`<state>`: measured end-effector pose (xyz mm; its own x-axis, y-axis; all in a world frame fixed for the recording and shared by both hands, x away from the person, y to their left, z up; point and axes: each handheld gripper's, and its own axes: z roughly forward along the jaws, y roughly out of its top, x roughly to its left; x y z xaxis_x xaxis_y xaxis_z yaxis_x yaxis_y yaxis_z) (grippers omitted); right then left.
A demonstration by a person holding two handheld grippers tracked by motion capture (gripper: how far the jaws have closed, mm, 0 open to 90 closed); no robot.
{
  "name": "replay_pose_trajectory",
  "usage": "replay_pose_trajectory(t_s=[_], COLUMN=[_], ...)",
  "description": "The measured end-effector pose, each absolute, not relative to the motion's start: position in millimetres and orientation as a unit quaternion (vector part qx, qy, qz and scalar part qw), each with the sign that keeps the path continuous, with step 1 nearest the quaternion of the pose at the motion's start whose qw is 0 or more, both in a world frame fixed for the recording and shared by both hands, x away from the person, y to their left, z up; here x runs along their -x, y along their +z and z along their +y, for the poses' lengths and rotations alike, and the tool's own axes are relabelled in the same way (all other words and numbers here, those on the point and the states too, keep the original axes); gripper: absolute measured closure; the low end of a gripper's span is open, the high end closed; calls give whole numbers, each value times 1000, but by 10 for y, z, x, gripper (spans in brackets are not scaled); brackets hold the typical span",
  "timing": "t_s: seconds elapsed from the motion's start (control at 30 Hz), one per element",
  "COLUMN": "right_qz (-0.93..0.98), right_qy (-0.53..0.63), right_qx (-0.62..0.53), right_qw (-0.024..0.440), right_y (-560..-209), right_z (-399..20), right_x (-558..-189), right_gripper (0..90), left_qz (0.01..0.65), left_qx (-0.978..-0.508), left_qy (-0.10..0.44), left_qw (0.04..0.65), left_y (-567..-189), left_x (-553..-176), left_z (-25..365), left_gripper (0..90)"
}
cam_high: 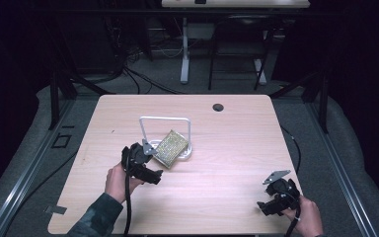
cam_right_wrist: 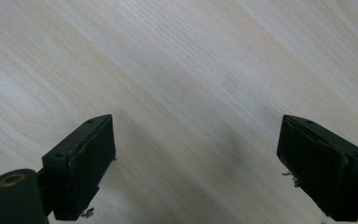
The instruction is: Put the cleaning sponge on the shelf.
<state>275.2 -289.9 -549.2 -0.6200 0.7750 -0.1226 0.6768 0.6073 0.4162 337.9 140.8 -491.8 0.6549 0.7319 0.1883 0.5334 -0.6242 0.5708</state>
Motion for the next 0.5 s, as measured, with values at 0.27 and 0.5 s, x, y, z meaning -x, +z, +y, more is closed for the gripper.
replay_pose_trajectory(t_s=[0.27,0.5], right_qz=[883,882], right_qy=[169,170], right_qx=[-411,-412], right_qw=[150,151], right_y=[-5489,-5501], right_z=[-2905,-2901], right_x=[-2753,-2753], right_gripper=[107,107], left_qz=[364,364], left_qx=[-876,-878], left_qy=[204,194], left_qw=[242,242], left_y=[-4938,-5056], left_x=[-3202,-3000], left_z=[1545,1722], left_gripper=[26,24])
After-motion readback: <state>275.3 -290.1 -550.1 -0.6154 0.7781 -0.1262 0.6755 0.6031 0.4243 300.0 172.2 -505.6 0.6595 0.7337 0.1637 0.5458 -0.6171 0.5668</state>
